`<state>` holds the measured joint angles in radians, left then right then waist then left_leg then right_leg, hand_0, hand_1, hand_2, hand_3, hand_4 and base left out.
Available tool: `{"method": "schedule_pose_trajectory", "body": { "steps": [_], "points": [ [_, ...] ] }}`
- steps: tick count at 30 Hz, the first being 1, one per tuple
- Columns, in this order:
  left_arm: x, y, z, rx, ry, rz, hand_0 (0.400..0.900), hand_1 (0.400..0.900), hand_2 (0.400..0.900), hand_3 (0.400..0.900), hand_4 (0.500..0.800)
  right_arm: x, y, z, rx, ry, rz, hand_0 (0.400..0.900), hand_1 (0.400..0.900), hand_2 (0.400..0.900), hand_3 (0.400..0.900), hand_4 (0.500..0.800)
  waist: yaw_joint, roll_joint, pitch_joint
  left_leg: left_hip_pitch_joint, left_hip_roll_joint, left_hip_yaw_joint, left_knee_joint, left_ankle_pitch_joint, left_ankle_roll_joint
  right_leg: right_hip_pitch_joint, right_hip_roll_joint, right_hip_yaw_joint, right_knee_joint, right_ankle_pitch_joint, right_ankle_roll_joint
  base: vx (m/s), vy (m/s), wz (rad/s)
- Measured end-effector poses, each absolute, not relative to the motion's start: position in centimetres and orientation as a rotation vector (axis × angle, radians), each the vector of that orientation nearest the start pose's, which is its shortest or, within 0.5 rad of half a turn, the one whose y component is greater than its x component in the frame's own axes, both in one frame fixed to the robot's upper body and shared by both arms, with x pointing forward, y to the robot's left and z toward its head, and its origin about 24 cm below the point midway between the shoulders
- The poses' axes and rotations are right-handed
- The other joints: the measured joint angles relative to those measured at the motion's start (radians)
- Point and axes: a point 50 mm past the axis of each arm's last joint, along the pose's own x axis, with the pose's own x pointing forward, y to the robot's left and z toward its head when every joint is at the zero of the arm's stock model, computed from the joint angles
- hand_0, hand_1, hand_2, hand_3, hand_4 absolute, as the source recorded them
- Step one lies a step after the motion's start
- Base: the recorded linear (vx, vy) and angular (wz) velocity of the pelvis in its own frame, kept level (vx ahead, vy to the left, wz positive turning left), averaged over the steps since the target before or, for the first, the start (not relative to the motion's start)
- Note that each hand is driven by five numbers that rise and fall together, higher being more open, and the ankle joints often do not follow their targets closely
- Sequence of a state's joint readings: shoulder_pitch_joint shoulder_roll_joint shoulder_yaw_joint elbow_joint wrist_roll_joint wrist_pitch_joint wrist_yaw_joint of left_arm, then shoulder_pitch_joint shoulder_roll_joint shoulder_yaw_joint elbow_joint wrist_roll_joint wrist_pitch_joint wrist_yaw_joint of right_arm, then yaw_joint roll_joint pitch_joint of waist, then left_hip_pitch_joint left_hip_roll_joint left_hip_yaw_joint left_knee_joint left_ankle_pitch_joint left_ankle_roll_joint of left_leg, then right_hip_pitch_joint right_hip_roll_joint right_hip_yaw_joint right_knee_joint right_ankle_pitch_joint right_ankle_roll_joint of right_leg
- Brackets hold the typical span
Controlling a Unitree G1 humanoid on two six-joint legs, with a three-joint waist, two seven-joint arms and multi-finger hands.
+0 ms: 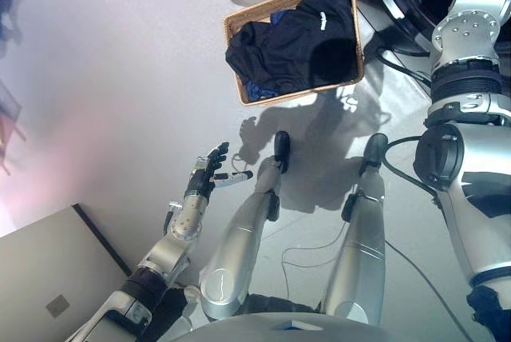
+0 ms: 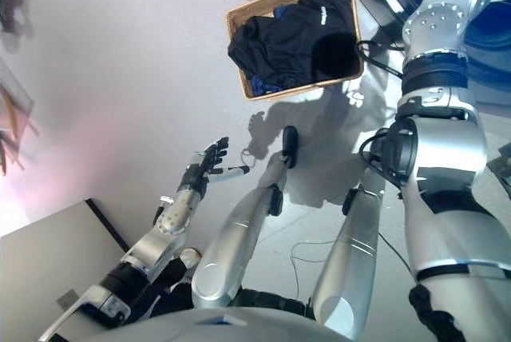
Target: Put the clothes in the basket into the washing machine.
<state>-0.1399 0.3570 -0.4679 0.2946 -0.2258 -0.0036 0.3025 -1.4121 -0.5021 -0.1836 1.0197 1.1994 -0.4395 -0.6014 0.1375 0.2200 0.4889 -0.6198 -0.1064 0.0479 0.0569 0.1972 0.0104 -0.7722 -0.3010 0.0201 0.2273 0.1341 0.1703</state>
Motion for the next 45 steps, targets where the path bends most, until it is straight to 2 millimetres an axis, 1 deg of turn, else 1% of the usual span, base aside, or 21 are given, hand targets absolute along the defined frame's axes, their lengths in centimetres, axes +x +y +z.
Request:
{"method": "schedule_pose_trajectory", "body": {
  "steps": [2, 8, 11, 12, 16, 20, 23, 24, 26, 27, 29, 30, 32, 33, 35, 37, 39, 40, 42, 44, 45],
  "points": [
    [25.7, 14.5, -1.0, 0.255, 0.236, -0.081, 0.900, 0.900, 0.900, 0.900, 0.800, 38.7, -27.1, 32.3, 1.275, -0.555, -0.649, 0.900, 0.900, 0.900, 0.900, 0.800, 0.000, 0.012, -0.008, -0.001, -0.003, 0.000, -0.004, 0.001, 0.000, -0.001, -0.003, 0.000, -0.001, -0.001, 0.002, -0.02, 0.001, 0.06],
    [25.6, 13.7, -1.2, 0.239, 0.242, -0.093, 0.900, 0.900, 0.900, 0.900, 0.800, 39.1, -26.7, 31.2, 1.267, -0.536, -0.641, 0.900, 0.900, 0.900, 0.900, 0.800, -0.003, 0.013, -0.009, -0.002, -0.001, -0.006, -0.013, 0.010, 0.002, -0.005, -0.001, -0.005, 0.003, -0.001, 0.002, -0.01, -0.004, 0.01],
    [25.6, 13.3, -1.2, 0.226, 0.240, -0.097, 0.900, 0.900, 0.900, 0.900, 0.800, 39.4, -26.4, 29.4, 1.236, -0.497, -0.663, 0.900, 0.900, 0.900, 0.900, 0.800, -0.009, 0.013, -0.009, -0.002, 0.000, -0.010, -0.009, 0.010, 0.002, 0.001, 0.000, -0.010, 0.003, -0.002, 0.002, -0.02, -0.022, -0.04],
    [25.7, 13.2, -1.1, 0.224, 0.238, -0.097, 0.900, 0.900, 0.900, 0.900, 0.800, 39.5, -26.3, 28.4, 1.214, -0.475, -0.678, 0.900, 0.900, 0.900, 0.900, 0.800, -0.011, 0.013, -0.009, -0.001, 0.002, -0.012, -0.007, 0.009, 0.002, 0.006, 0.001, -0.015, 0.003, -0.002, 0.002, -0.02, -0.027, -0.03],
    [25.6, 12.7, -1.3, 0.206, 0.246, -0.090, 0.900, 0.900, 0.900, 0.900, 0.800, 39.8, -25.6, 22.9, 1.051, -0.338, -0.753, 0.900, 0.900, 0.900, 0.900, 0.800, -0.033, 0.009, -0.006, 0.019, 0.005, -0.024, 0.010, 0.003, -0.004, 0.043, 0.002, -0.034, 0.001, -0.003, 0.003, -0.01, -0.034, -0.06],
    [25.5, 12.6, -1.4, 0.188, 0.248, -0.072, 0.900, 0.900, 0.900, 0.900, 0.800, 39.4, -23.9, 16.9, 0.733, -0.165, -0.750, 0.900, 0.900, 0.900, 0.900, 0.800, -0.057, -0.008, 0.006, 0.060, 0.010, -0.025, 0.013, -0.006, -0.011, 0.091, 0.007, -0.036, -0.006, -0.008, 0.003, 0.00, -0.046, -0.05],
    [25.5, 12.9, -1.4, 0.186, 0.250, -0.058, 0.900, 0.900, 0.900, 0.900, 0.800, 38.6, -22.4, 12.8, 0.537, -0.053, -0.710, 0.900, 0.900, 0.900, 0.900, 0.800, -0.086, -0.043, 0.029, 0.084, 0.020, -0.027, 0.037, -0.022, -0.015, 0.135, 0.022, -0.037, -0.026, -0.002, -0.004, 0.04, -0.027, -0.08],
    [25.5, 12.9, -1.4, 0.183, 0.253, -0.055, 0.900, 0.900, 0.900, 0.900, 0.800, 37.9, -22.0, 11.3, 0.457, -0.018, -0.688, 0.900, 0.900, 0.900, 0.900, 0.800, -0.089, -0.055, 0.037, 0.095, 0.020, -0.026, 0.044, -0.028, -0.015, 0.152, 0.025, -0.038, -0.031, -0.002, -0.005, 0.07, -0.037, -0.07],
    [25.4, 12.9, -1.6, 0.165, 0.260, -0.050, 0.900, 0.900, 0.900, 0.900, 0.800, 36.3, -22.4, 8.0, 0.259, 0.056, -0.655, 0.900, 0.900, 0.900, 0.900, 0.800, -0.098, -0.072, 0.045, 0.129, 0.031, -0.027, 0.044, -0.034, -0.018, 0.197, 0.031, -0.040, -0.048, 0.000, -0.007, 0.07, -0.048, -0.02],
    [25.3, 13.1, -1.7, 0.158, 0.267, -0.038, 0.900, 0.900, 0.900, 0.900, 0.800, 35.6, -22.7, 6.4, 0.208, 0.110, -0.646, 0.900, 0.900, 0.900, 0.900, 0.800, -0.099, -0.079, 0.048, 0.152, 0.034, -0.027, 0.043, -0.038, -0.018, 0.226, 0.035, -0.044, -0.061, 0.002, -0.009, 0.07, -0.062, 0.01],
    [25.2, 13.7, -2.2, 0.156, 0.290, -0.024, 0.900, 0.900, 0.900, 0.900, 0.800, 33.6, -24.2, 3.1, 0.068, 0.239, -0.634, 0.900, 0.900, 0.900, 0.900, 0.800, -0.105, -0.089, 0.048, 0.203, 0.040, -0.037, 0.043, -0.052, -0.019, 0.290, 0.039, -0.060, -0.081, 0.001, -0.008, 0.07, -0.053, 0.01],
    [25.1, 14.2, -2.5, 0.155, 0.305, -0.008, 0.900, 0.900, 0.900, 0.900, 0.800, 32.5, -24.9, 1.7, 0.022, 0.284, -0.624, 0.900, 0.900, 0.900, 0.900, 0.800, -0.107, -0.097, 0.048, 0.230, 0.043, -0.040, 0.041, -0.058, -0.020, 0.325, 0.043, -0.064, -0.097, 0.001, -0.008, 0.06, -0.042, 0.02],
    [24.5, 15.9, -3.3, 0.162, 0.343, 0.043, 0.900, 0.900, 0.900, 0.900, 0.800, 30.7, -25.8, -0.6, -0.044, 0.371, -0.618, 0.900, 0.900, 0.900, 0.900, 0.800, -0.114, -0.129, 0.040, 0.267, 0.050, -0.039, 0.040, -0.069, -0.021, 0.370, 0.051, -0.066, -0.118, 0.002, -0.010, 0.12, -0.085, 0.10],
    [24.4, 16.5, -3.8, 0.165, 0.369, 0.054, 0.900, 0.900, 0.900, 0.900, 0.800, 29.7, -26.6, -1.5, -0.089, 0.412, -0.613, 0.900, 0.900, 0.900, 0.900, 0.800, -0.115, -0.137, 0.039, 0.287, 0.053, -0.046, 0.039, -0.074, -0.023, 0.398, 0.054, -0.072, -0.130, 0.002, -0.010, 0.10, -0.072, 0.12],
    [23.7, 17.5, -5.3, 0.176, 0.442, 0.083, 0.900, 0.900, 0.900, 0.900, 0.800, 27.0, -28.0, -4.1, -0.166, 0.530, -0.621, 0.900, 0.900, 0.900, 0.900, 0.800, -0.116, -0.155, 0.030, 0.344, 0.057, -0.059, 0.023, -0.078, -0.027, 0.469, 0.060, -0.092, -0.158, 0.001, -0.009, 0.07, -0.051, 0.12],
    [22.3, 18.9, -6.6, 0.194, 0.510, 0.118, 0.900, 0.900, 0.900, 0.900, 0.800, 24.1, -28.6, -6.6, -0.229, 0.654, -0.611, 0.900, 0.900, 0.900, 0.900, 0.800, -0.113, -0.186, -0.018, 0.358, 0.067, -0.062, 0.010, -0.086, -0.032, 0.487, 0.067, -0.098, -0.180, 0.002, -0.009, 0.08, -0.063, 0.11],
    [21.4, 19.7, -7.8, 0.219, 0.580, 0.128, 0.900, 0.900, 0.900, 0.900, 0.800, 21.8, -29.1, -8.2, -0.271, 0.754, -0.610, 0.900, 0.900, 0.900, 0.900, 0.800, -0.113, -0.198, -0.032, 0.406, 0.071, -0.073, -0.004, -0.086, -0.038, 0.548, 0.072, -0.119, -0.203, 0.001, -0.009, 0.06, -0.051, 0.04],
    [20.6, 20.1, -8.4, 0.225, 0.614, 0.134, 0.900, 0.900, 0.900, 0.900, 0.800, 20.0, -29.4, -9.3, -0.296, 0.821, -0.606, 0.900, 0.900, 0.900, 0.900, 0.800, -0.112, -0.207, -0.061, 0.421, 0.076, -0.076, -0.022, -0.089, -0.038, 0.559, 0.074, -0.121, -0.216, 0.001, -0.008, 0.06, -0.072, 0.03],
    [18.9, 20.7, -9.4, 0.231, 0.675, 0.149, 0.900, 0.900, 0.900, 0.900, 0.800, 17.9, -29.4, -10.6, -0.306, 0.903, -0.597, 0.900, 0.900, 0.900, 0.900, 0.800, -0.114, -0.213, -0.117, 0.447, 0.077, -0.075, -0.049, -0.084, -0.040, 0.587, 0.077, -0.127, -0.245, 0.002, -0.008, 0.08, -0.086, 0.12],
    [18.0, 21.0, -10.3, 0.255, 0.725, 0.146, 0.900, 0.900, 0.900, 0.900, 0.800, 15.8, -29.1, -11.9, -0.295, 0.989, -0.597, 0.900, 0.900, 0.900, 0.900, 0.800, -0.118, -0.212, -0.150, 0.503, 0.080, -0.082, -0.090, -0.076, -0.044, 0.653, 0.082, -0.143, -0.290, 0.011, -0.014, 0.08, -0.068, 0.14],
    [17.5, 21.3, -10.6, 0.259, 0.748, 0.150, 0.900, 0.900, 0.900, 0.900, 0.800, 14.8, -28.7, -12.5, -0.284, 1.033, -0.587, 0.900, 0.900, 0.900, 0.900, 0.800, -0.115, -0.216, -0.183, 0.519, 0.086, -0.083, -0.108, -0.078, -0.043, 0.667, 0.087, -0.147, -0.303, 0.008, -0.010, 0.06, -0.050, 0.09]
  ]
}}
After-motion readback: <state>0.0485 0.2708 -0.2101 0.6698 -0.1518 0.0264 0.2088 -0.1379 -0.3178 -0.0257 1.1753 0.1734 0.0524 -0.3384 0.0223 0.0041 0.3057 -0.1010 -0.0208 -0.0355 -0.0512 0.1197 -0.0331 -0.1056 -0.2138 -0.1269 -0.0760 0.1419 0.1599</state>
